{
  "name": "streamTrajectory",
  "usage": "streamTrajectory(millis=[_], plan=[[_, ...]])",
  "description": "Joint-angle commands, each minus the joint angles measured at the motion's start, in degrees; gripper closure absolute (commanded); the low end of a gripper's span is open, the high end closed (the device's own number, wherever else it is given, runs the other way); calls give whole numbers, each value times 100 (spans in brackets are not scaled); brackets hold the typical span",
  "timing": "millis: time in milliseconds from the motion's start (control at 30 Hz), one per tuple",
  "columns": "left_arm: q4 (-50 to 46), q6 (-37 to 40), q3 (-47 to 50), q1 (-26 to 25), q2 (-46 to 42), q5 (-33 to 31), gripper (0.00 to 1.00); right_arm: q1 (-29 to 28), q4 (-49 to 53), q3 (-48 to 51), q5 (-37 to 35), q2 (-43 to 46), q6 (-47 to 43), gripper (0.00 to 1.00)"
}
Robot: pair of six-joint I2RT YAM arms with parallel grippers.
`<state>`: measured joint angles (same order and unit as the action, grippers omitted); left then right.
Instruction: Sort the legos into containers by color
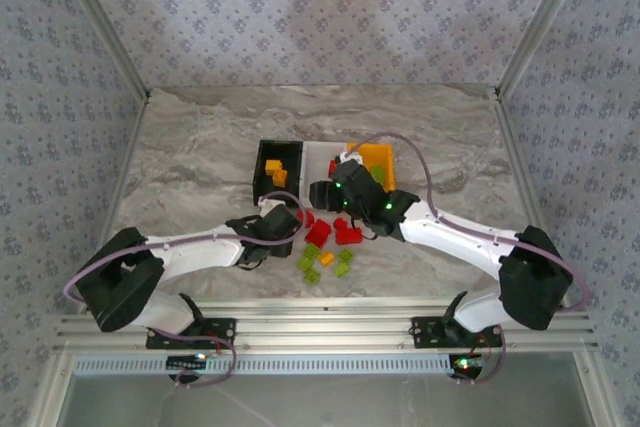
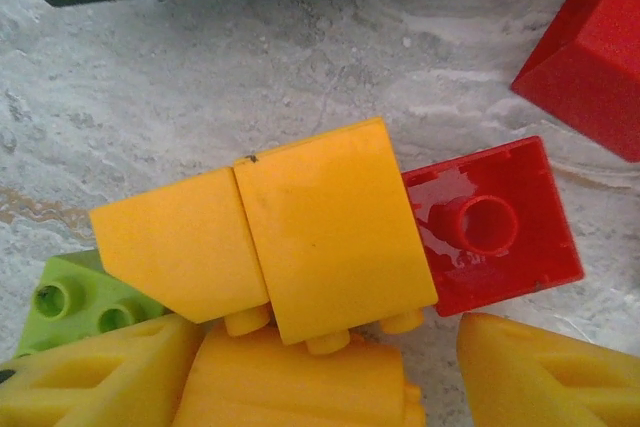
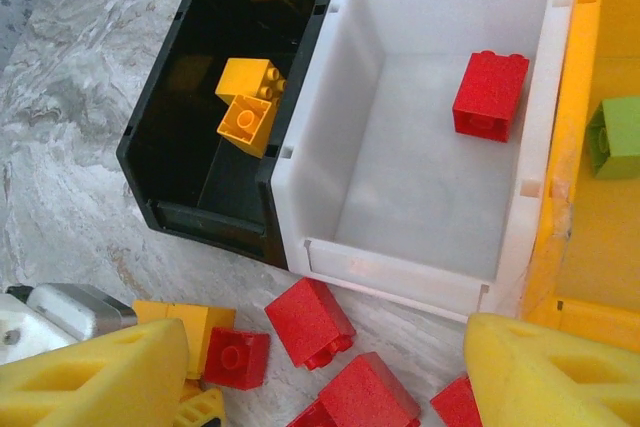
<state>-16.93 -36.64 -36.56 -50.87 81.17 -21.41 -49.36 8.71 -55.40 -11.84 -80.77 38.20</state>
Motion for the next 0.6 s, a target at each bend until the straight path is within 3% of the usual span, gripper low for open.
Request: streamTrajectory(millis=[0,167,333,567], plan=[[136,-62,103,31,107,27,32,44,-28,97,-169,141,100,25],[130,-99,114,12,90,84,42,86,-19,176,-204,217,143,25],[-189,-158,43,-161,-459,63,52,142,28,270,-279,407,160,25],[-739,-15,-761,-193,-1203,144,55,242,109,667,-420,913,262,25]])
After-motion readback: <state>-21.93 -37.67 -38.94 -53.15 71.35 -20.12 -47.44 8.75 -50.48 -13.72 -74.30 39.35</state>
